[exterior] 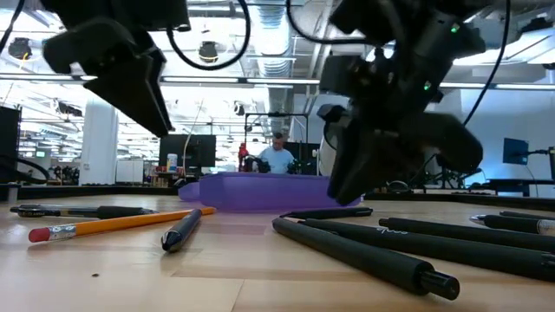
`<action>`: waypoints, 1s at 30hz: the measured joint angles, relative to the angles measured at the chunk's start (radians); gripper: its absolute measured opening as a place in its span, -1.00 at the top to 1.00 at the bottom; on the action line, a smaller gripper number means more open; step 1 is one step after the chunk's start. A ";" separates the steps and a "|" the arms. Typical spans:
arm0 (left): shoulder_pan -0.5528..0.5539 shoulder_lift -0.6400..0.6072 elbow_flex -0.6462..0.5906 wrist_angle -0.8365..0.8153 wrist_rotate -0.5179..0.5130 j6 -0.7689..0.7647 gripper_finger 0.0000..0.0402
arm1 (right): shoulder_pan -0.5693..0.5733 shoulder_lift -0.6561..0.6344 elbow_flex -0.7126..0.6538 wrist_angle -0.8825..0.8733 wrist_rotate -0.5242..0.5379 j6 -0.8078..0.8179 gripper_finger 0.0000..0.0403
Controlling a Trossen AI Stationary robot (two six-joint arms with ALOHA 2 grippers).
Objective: Pick & place school supplies into a supply box
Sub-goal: Put the black pen into the purple supply box
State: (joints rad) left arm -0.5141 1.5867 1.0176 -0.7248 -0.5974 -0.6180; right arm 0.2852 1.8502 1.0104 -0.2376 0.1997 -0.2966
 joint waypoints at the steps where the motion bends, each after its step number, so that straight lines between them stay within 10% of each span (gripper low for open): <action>1: -0.014 0.000 0.000 -0.002 -0.001 -0.011 0.13 | -0.003 0.019 0.014 -0.017 0.003 0.000 0.59; 30: -0.176 0.001 0.000 -0.050 -0.100 -0.160 0.14 | 0.005 0.007 0.068 -0.252 -0.106 0.114 0.98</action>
State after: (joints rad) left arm -0.6904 1.5875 1.0176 -0.7751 -0.6969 -0.7776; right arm 0.2905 1.8572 1.0783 -0.4898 0.0940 -0.1829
